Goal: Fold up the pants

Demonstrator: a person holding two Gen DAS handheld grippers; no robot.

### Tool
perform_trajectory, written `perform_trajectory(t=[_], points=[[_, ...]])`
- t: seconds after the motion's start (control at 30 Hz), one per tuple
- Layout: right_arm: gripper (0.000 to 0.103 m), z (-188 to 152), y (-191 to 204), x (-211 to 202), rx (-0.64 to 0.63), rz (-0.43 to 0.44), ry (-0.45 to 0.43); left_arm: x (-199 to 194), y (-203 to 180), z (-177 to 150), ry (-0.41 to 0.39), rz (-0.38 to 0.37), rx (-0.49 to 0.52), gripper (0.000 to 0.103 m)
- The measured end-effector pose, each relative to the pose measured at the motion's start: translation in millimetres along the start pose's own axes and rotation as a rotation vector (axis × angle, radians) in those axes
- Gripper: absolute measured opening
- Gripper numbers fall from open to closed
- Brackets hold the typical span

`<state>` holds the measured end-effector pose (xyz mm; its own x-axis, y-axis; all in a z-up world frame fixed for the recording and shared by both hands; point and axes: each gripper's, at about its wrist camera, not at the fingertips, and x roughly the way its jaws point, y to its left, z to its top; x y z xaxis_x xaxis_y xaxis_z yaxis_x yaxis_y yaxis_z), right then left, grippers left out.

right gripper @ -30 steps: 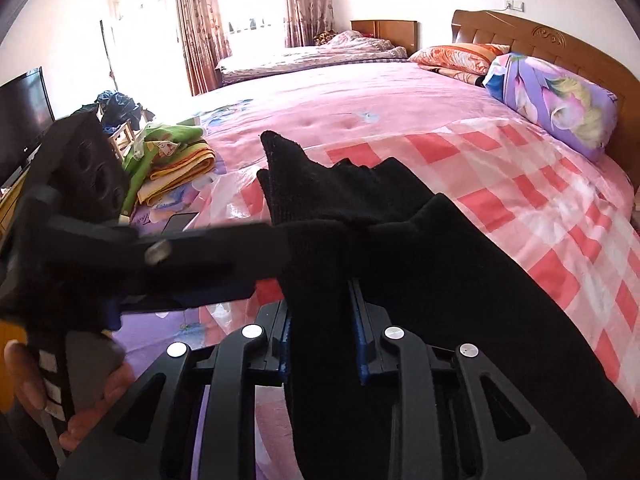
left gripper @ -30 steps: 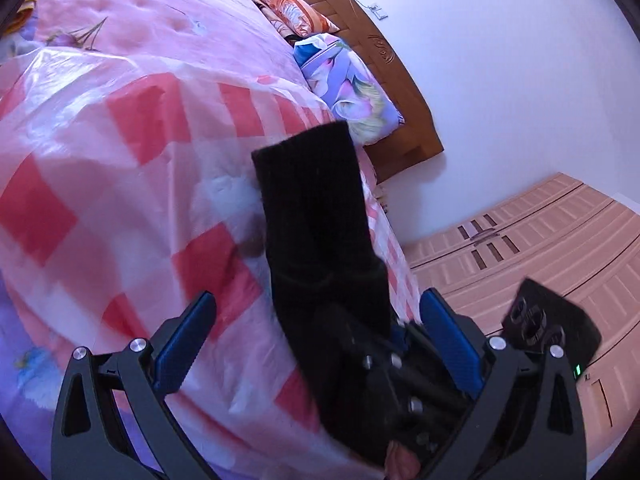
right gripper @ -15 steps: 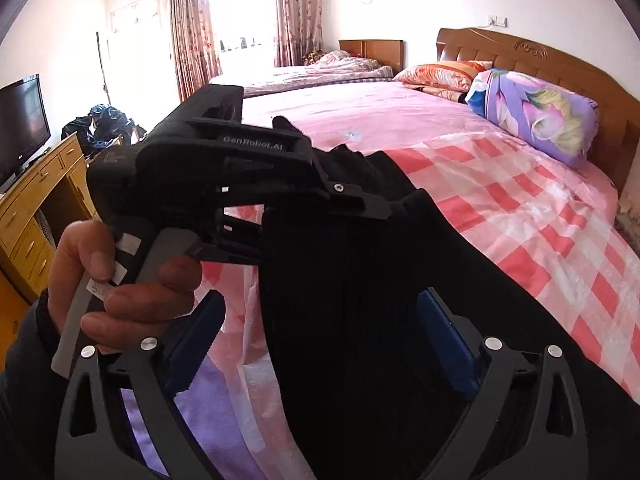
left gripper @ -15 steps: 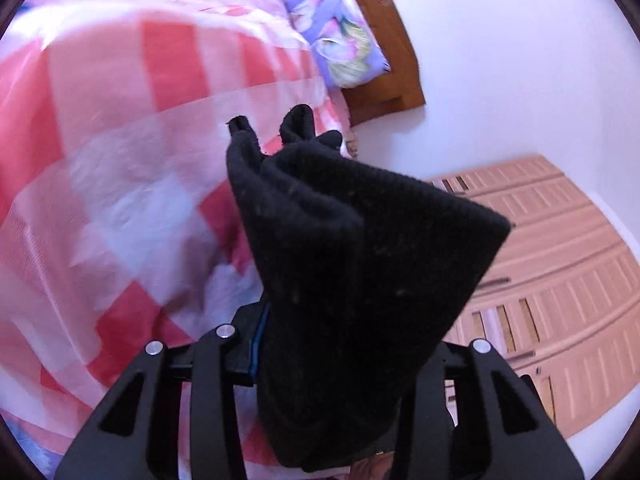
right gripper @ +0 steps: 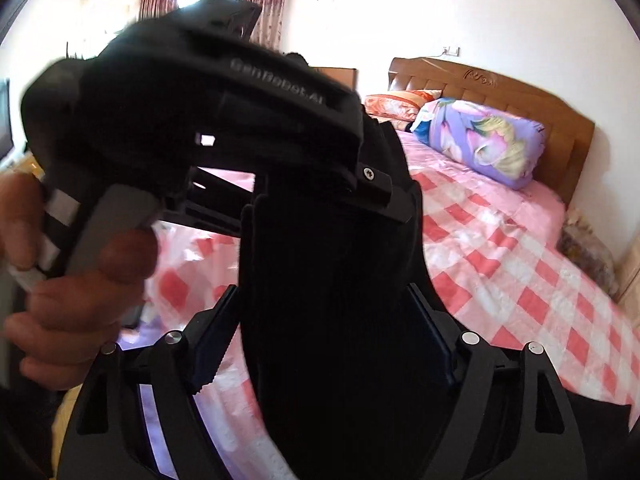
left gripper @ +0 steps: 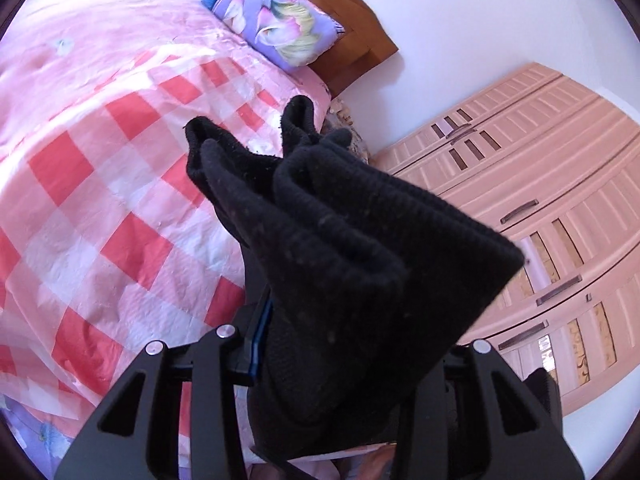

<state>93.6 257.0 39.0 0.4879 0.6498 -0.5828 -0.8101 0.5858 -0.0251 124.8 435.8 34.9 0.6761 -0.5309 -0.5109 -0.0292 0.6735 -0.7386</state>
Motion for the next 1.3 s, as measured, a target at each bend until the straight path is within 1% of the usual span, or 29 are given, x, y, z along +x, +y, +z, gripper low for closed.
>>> perform_trajectory(t=[0.07,0.1,0.17,0.2,0.23,0.27,0.3,0.33,0.37,0.4,0.47,0.53,0.6,0.63,0.73,0.77,0.83,0.87,0.9,0.93,0.97,1.0,1.03,1.07,1.1,1.13,1.2,1.23,1.3], points=[[0.082,-6.0,-18.3,-16.9,0.062,0.053,-0.002,-3.3,-4.4,-6.5,-0.009,-0.011,0.029,0.038],[0.084,-10.8,-30.0,-26.1,0.101,0.077,-0.009,-2.8,-10.6,-8.8,-0.017,-0.001,0.059,0.038],[0.086,-24.2,-66.6,-43.5,0.247,0.168,-0.020,0.9,-24.5,-14.6,-0.024,0.015,0.112,0.038],[0.086,-32.6,-88.9,-48.5,0.353,0.223,-0.018,4.5,-32.4,-17.2,-0.028,0.008,0.136,0.038],[0.086,-39.9,-106.1,-51.7,0.437,0.246,-0.023,8.6,-37.7,-17.6,-0.031,-0.002,0.152,0.038],[0.086,-52.4,-129.8,-55.2,0.541,0.222,-0.024,11.1,-47.0,-21.3,-0.035,-0.014,0.174,0.038],[0.085,-60.5,-143.0,-56.3,0.565,0.130,0.004,14.5,-57.8,-24.8,-0.037,-0.019,0.198,0.038],[0.082,-64.6,-147.7,-56.0,0.539,0.063,0.031,17.6,-66.4,-28.2,-0.038,-0.016,0.219,0.038],[0.080,-69.8,-150.6,-52.7,0.480,0.000,0.081,17.8,-75.0,-32.0,-0.037,-0.009,0.238,0.038],[0.080,-74.0,-152.2,-50.5,0.446,-0.038,0.118,21.0,-82.2,-34.2,-0.034,0.000,0.257,0.038],[0.080,-84.5,-158.5,-54.6,0.420,-0.085,0.160,35.2,-101.4,-41.6,-0.017,0.029,0.307,0.038],[0.080,-96.7,-172.4,-65.2,0.446,-0.092,0.164,45.3,-118.5,-57.5,0.004,0.051,0.357,0.038],[0.080,-115.3,-194.5,-82.5,0.499,-0.129,0.147,56.1,-135.2,-74.0,0.020,0.053,0.400,0.038],[0.080,-123.8,-207.8,-89.1,0.540,-0.130,0.132,65.0,-145.3,-84.1,0.030,0.048,0.427,0.038],[0.080,-157.8,-251.2,-122.1,0.720,-0.103,0.050,93.7,-170.9,-117.7,0.054,0.044,0.503,0.038],[0.080,-175.0,-267.3,-139.2,0.800,-0.102,0.013,104.9,-178.1,-129.5,0.062,0.056,0.528,0.038],[0.080,-193.6,-286.4,-158.4,0.883,-0.155,-0.015,138.6,-190.9,-162.4,0.057,0.135,0.615,0.038],[0.081,-205.6,-294.7,-171.6,0.923,-0.192,-0.031,158.9,-192.6,-180.2,0.071,0.180,0.653,0.039],[0.081,-216.8,-301.7,-183.7,0.953,-0.208,-0.046,174.6,-193.3,-194.0,0.091,0.212,0.688,0.039],[0.081,-224.0,-305.3,-191.9,0.969,-0.219,-0.053,198.5,-191.2,-213.5,0.139,0.253,0.738,0.040],[0.081,-229.0,-307.1,-198.0,0.975,-0.228,-0.058,216.9,-187.1,-228.1,0.188,0.278,0.762,0.047],[0.081,-233.6,-308.0,-204.4,0.978,-0.234,-0.064,228.7,-182.4,-239.8,0.217,0.299,0.778,0.055],[0.082,-238.6,-308.1,-210.6,0.978,-0.231,-0.068,228.2,-184.5,-253.7,0.162,0.314,0.847,0.069],[0.085,-242.1,-307.2,-214.5,0.977,-0.227,-0.071,227.1,-188.7,-263.2,0.157,0.318,0.902,0.093],[0.086,-244.1,-306.4,-215.9,0.975,-0.224,-0.074,226.0,-191.9,-271.2,0.187,0.291,0.942,0.100],[0.086,-247.1,-305.9,-217.2,0.975,-0.218,-0.079,219.3,-195.4,-279.5,0.190,0.256,0.984,0.102],[0.086,-248.9,-305.3,-215.3,0.984,-0.190,-0.080,206.0,-199.4,-288.9,0.157,0.247,1.054,0.101],[0.086,-251.5,-304.5,-213.4,0.994,-0.159,-0.079,195.4,-200.4,-291.6,0.141,0.234,1.066,0.101],[0.086,-253.9,-302.9,-214.9,1.013,-0.107,-0.071,170.2,-195.7,-284.7,0.097,0.204,1.020,0.101]])
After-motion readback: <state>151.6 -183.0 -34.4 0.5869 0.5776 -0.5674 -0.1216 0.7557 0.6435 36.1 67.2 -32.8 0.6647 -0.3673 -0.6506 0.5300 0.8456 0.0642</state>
